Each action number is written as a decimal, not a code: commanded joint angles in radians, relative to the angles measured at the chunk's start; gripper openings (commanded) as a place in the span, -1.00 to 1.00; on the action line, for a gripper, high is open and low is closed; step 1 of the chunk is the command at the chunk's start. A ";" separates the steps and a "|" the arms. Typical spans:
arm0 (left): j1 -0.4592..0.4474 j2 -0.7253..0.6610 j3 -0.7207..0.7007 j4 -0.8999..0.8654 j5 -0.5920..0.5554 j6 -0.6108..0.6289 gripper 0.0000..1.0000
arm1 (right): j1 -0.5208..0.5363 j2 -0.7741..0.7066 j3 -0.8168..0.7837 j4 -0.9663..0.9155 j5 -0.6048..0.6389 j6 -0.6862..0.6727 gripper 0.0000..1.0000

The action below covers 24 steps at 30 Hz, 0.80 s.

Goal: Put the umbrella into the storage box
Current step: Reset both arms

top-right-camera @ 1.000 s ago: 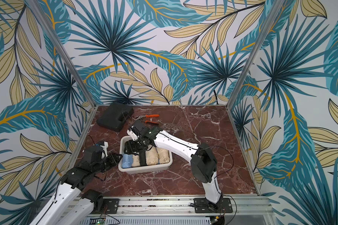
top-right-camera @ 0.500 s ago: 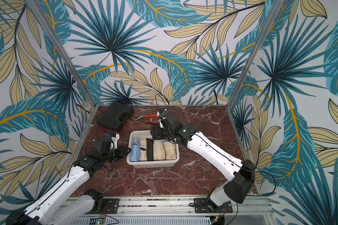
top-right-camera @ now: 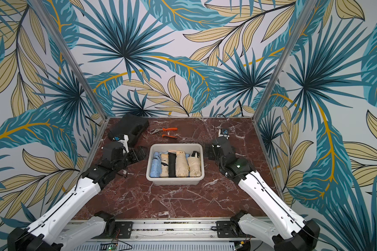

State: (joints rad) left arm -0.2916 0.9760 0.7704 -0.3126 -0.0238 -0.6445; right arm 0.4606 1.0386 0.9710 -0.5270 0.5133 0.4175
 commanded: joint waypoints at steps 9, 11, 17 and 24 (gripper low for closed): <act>0.292 0.126 -0.222 0.406 -0.242 0.316 1.00 | -0.253 0.175 -0.533 0.970 0.048 -0.350 0.99; 0.298 0.149 -0.276 0.536 -0.219 0.381 1.00 | -0.272 0.261 -0.549 1.093 0.008 -0.377 0.99; 0.302 0.223 -0.401 0.847 -0.208 0.467 1.00 | -0.325 0.416 -0.538 1.312 -0.084 -0.408 0.99; 0.302 0.393 -0.466 1.224 -0.130 0.590 1.00 | -0.419 0.482 -0.598 1.479 -0.239 -0.359 0.99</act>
State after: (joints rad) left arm 0.0040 1.3125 0.3317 0.6521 -0.1989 -0.1432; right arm 0.0471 1.4910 0.4118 0.7883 0.3496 0.0525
